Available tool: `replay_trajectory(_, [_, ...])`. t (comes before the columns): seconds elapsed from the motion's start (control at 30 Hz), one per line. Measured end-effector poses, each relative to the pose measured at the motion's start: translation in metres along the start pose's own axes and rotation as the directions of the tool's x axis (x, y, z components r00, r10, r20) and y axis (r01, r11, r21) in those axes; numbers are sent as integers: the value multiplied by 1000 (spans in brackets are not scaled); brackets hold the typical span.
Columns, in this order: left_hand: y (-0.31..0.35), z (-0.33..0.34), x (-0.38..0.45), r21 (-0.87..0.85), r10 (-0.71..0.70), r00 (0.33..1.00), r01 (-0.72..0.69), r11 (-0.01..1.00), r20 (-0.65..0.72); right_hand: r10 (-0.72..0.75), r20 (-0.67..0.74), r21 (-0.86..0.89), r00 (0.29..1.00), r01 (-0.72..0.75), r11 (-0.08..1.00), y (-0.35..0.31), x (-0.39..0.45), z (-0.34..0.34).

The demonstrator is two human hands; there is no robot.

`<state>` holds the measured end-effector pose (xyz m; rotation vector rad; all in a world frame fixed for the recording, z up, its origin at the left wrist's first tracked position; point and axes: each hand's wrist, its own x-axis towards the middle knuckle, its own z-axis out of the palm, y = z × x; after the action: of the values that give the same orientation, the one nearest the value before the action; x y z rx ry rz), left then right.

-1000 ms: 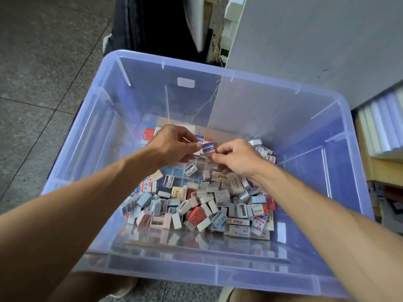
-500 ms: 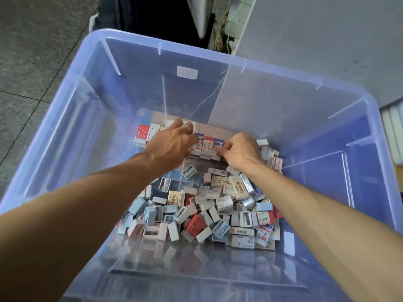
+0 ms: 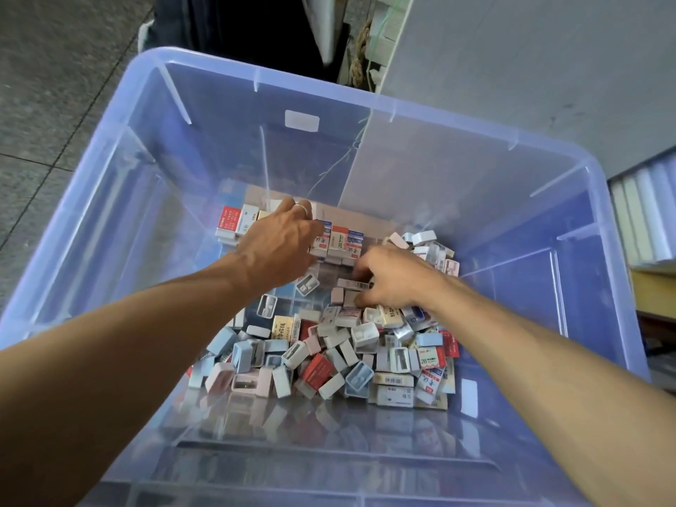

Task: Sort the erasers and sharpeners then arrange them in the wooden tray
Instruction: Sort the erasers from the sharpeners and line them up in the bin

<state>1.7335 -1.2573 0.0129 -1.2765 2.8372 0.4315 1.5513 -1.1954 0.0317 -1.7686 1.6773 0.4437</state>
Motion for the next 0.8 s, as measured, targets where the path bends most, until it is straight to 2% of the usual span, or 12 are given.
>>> replay_trajectory(0.1, [4, -5, -7, -27, 0, 1000, 0, 1000, 11, -5, -43, 23, 999, 6, 1000, 1, 0, 4])
replay_trajectory(0.17, [7, -9, -13, -168, 24, 998, -14, 986, 62, -2, -42, 55, 999, 4, 998, 4, -2, 5])
replay_trajectory(0.27, [15, -13, -20, -468, 96, 940, 73, 881, 328, -9, -36, 89, 999, 13, 996, 5, -3, 2])
replay_trajectory(0.37, [23, -5, -29, -459, 142, 827, 151, 875, 544, -20, -6, 186, 1000, 20, 982, 8, -9, -8])
replay_trajectory(0.43, [27, 2, -35, -414, 140, 810, 135, 900, 569, -11, 27, 256, 1000, 4, 967, 12, -15, -14])
replay_trajectory(0.53, [31, 6, -37, -425, 133, 828, 136, 895, 545, 53, 12, 362, 999, -54, 931, 15, -20, -15])
replay_trajectory(0.63, [29, 3, -37, -433, 139, 817, 145, 890, 560, 186, -56, 483, 981, -136, 865, 16, -18, -11])
replay_trajectory(0.8, [23, -4, -42, -430, 194, 807, 81, 899, 557, 383, -111, 667, 917, -217, 713, 11, -4, -6])
